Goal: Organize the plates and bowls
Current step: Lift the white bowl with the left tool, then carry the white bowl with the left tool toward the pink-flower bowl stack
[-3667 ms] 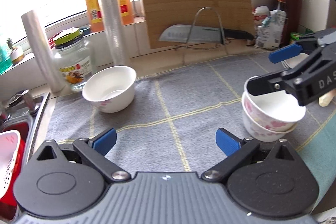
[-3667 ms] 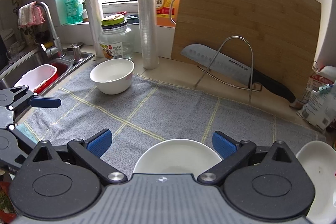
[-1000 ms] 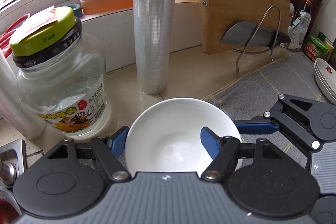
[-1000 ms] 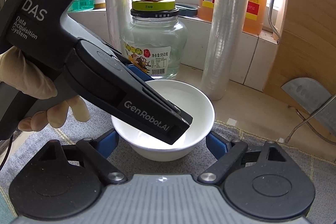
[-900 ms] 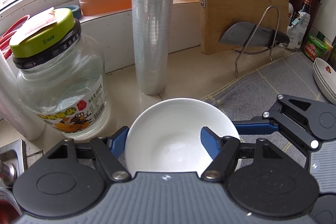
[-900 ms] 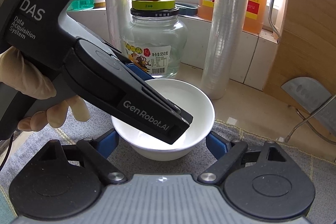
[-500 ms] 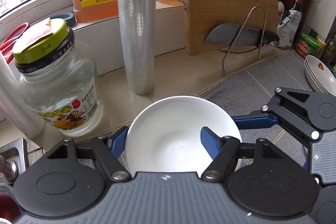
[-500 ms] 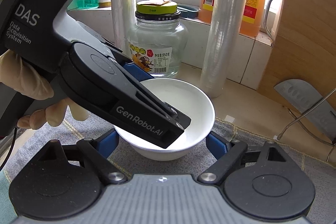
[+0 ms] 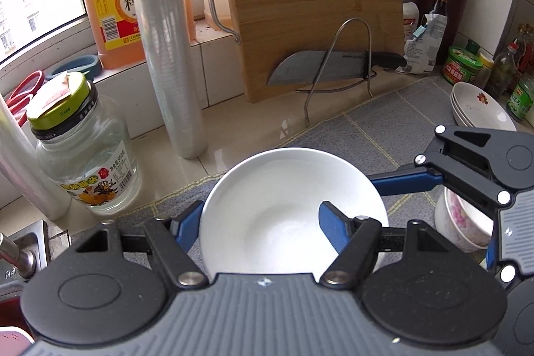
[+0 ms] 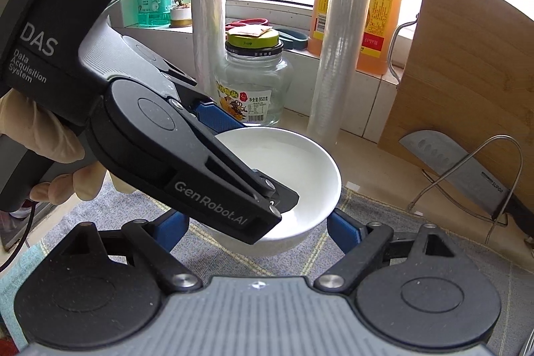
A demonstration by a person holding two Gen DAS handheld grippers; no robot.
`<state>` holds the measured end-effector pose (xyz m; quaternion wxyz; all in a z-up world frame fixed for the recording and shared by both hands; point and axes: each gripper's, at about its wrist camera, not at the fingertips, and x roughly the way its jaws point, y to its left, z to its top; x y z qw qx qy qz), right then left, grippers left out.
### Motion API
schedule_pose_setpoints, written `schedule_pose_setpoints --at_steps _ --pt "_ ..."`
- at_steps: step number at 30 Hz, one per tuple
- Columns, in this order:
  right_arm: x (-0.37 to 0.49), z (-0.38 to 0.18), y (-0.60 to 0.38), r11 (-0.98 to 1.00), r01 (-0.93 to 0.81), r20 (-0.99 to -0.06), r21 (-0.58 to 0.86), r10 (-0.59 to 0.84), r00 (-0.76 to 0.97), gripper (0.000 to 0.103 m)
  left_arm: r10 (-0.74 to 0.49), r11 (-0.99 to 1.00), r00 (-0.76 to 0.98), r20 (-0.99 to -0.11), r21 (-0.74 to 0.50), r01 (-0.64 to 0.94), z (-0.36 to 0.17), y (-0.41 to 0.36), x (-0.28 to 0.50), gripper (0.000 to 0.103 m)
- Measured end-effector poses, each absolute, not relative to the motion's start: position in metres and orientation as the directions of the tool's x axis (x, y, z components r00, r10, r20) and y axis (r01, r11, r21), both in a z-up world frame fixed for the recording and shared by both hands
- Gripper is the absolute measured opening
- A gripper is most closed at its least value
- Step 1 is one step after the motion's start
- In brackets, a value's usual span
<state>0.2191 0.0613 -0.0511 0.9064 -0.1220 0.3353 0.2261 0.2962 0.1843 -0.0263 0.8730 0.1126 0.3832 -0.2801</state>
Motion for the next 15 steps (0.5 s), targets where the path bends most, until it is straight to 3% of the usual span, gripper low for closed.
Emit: schedule_pose_setpoints --at_steps 15 --pt "0.180 -0.036 0.021 0.898 -0.431 -0.638 -0.088 0.281 0.716 0.092 -0.449 0.775 0.543 -0.710 -0.008 0.631 -0.010 0.143 0.264 0.069"
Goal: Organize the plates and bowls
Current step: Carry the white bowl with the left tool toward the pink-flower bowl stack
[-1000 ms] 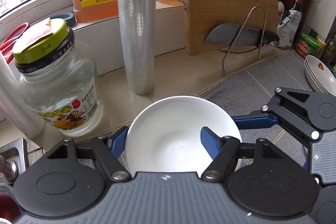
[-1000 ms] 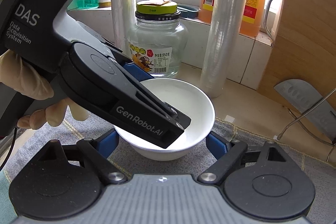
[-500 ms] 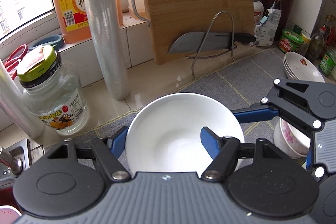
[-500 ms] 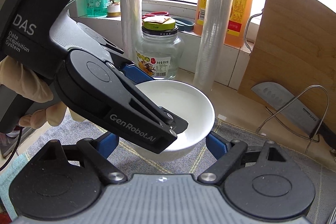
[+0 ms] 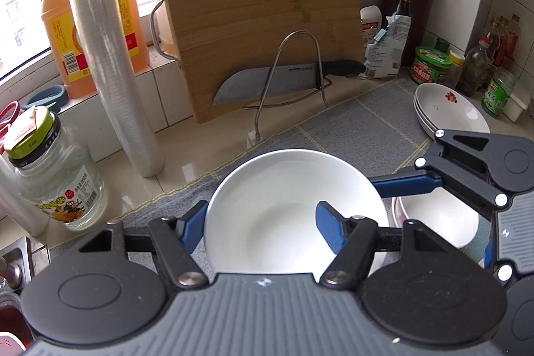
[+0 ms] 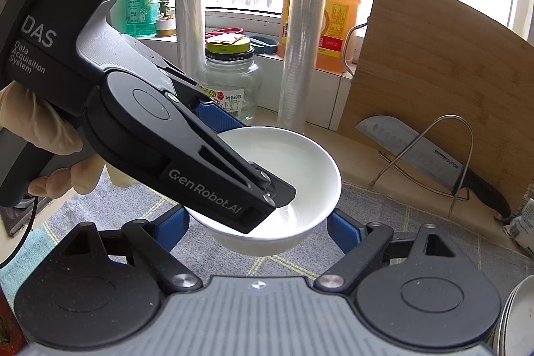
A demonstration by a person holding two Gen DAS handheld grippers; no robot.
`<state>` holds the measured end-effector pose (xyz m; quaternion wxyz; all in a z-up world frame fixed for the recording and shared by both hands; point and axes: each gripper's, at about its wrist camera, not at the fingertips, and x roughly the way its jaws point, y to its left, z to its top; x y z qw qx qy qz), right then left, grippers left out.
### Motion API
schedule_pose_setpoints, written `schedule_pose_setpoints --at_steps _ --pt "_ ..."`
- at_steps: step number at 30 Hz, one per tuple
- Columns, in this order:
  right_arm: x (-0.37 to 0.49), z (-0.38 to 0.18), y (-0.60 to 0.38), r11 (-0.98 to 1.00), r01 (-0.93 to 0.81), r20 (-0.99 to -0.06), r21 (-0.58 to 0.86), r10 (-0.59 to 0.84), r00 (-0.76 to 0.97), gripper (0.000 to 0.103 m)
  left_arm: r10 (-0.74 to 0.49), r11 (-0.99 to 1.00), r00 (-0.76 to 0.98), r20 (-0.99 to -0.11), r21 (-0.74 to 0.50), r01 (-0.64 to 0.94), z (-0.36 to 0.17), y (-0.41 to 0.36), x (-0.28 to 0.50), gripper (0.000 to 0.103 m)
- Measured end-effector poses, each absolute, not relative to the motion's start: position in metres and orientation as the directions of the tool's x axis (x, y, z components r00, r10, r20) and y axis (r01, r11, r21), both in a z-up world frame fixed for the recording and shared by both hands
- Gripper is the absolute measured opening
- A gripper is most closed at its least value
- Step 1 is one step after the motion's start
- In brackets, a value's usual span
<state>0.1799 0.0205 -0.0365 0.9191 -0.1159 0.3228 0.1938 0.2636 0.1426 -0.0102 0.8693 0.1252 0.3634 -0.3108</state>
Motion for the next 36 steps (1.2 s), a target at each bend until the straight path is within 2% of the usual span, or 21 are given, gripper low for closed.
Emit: schedule_pose_setpoints --at_steps 20,36 --pt "0.131 -0.023 -0.053 0.959 -0.267 -0.616 -0.095 0.154 0.773 0.092 -0.542 0.652 0.466 -0.700 0.000 0.758 0.009 0.055 0.230 0.066" --pt "0.111 -0.037 -0.100 0.989 -0.144 -0.642 -0.043 0.083 0.763 0.092 -0.577 0.559 0.378 -0.725 -0.013 0.829 -0.009 0.002 0.220 0.066"
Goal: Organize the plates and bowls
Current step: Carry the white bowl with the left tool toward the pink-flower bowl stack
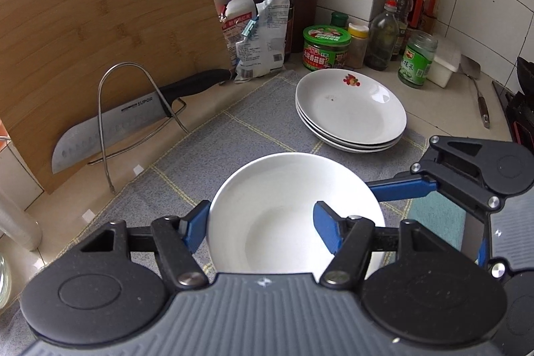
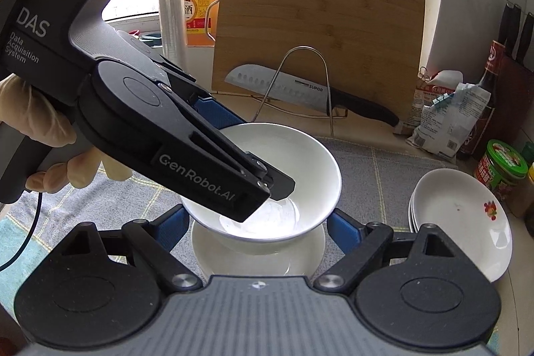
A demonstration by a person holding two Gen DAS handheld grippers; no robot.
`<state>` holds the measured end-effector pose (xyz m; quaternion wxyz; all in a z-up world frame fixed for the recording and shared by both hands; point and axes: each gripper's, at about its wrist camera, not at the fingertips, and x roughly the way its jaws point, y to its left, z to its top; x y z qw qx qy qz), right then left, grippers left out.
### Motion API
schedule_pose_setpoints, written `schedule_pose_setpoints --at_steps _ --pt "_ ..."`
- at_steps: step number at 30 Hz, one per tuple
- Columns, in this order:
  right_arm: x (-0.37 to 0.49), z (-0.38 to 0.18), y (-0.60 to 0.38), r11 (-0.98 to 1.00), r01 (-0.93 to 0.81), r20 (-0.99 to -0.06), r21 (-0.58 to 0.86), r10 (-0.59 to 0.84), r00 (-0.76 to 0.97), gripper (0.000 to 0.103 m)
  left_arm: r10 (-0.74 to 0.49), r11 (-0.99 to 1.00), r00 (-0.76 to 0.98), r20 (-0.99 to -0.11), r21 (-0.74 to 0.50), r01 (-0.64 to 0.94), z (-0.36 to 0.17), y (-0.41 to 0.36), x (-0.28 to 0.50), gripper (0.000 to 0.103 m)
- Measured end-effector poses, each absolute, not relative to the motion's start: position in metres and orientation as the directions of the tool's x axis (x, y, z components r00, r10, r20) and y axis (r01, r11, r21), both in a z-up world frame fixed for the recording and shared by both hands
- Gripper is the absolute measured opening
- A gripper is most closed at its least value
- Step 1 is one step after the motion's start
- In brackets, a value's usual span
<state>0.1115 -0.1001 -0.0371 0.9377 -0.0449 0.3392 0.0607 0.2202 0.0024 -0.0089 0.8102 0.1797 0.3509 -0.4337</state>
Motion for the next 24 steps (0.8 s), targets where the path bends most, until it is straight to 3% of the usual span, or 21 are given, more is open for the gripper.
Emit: schedule_pose_setpoints --at_steps 24 --pt "0.108 -0.054 -0.106 0.989 -0.148 -0.684 -0.011 0.100 0.723 0.092 -0.592 0.551 0.339 -0.731 -0.059 0.833 -0.025 0.002 0.214 0.065"
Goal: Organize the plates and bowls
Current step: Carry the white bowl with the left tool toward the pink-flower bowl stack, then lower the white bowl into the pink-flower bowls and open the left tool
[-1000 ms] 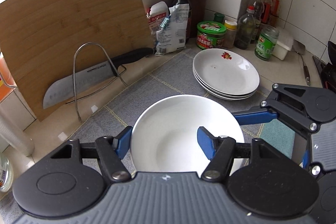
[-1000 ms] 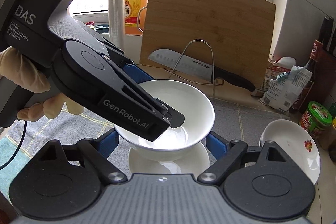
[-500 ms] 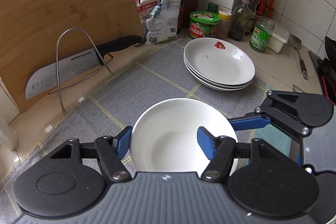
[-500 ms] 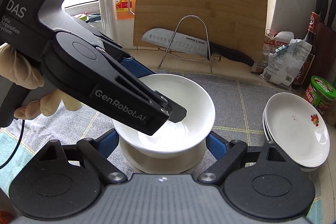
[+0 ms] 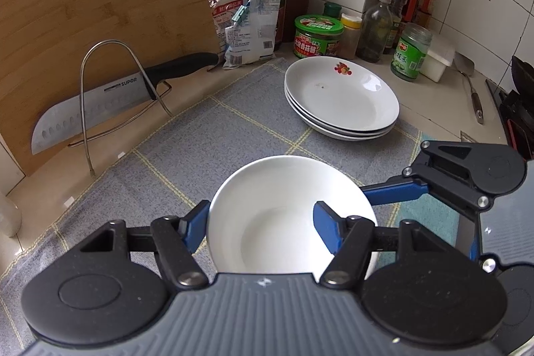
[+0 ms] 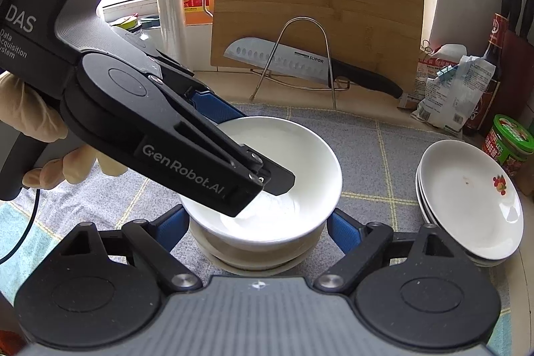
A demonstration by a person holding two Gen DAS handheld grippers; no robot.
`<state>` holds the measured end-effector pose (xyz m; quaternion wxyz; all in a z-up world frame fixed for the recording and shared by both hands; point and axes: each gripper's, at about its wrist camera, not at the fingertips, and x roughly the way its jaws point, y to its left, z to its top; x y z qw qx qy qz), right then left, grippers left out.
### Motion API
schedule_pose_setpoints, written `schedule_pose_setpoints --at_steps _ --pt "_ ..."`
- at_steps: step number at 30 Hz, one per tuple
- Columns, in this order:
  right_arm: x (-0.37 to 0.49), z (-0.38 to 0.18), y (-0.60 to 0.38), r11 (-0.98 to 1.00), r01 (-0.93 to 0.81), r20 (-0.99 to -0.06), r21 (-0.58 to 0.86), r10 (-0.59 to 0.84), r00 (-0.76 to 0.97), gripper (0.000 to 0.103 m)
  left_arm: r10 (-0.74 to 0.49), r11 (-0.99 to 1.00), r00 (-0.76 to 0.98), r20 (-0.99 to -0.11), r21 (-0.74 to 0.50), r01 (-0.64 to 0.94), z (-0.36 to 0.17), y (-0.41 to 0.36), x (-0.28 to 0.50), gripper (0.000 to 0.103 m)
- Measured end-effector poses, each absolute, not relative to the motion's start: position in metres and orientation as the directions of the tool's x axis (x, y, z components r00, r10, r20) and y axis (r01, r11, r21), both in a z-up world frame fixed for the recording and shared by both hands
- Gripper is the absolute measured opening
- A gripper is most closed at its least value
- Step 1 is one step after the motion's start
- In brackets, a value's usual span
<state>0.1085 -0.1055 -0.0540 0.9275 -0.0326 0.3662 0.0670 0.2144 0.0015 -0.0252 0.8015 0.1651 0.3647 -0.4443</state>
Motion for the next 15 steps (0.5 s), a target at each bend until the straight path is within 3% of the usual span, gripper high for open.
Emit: schedule_pose_setpoints --at_steps 15 --pt "0.1106 -0.0578 -0.1038 0.988 -0.155 -0.699 -0.009 0.105 0.707 0.092 -0.592 0.547 0.324 -0.738 -0.073 0.834 -0.0296 0.0032 0.2153 0.065"
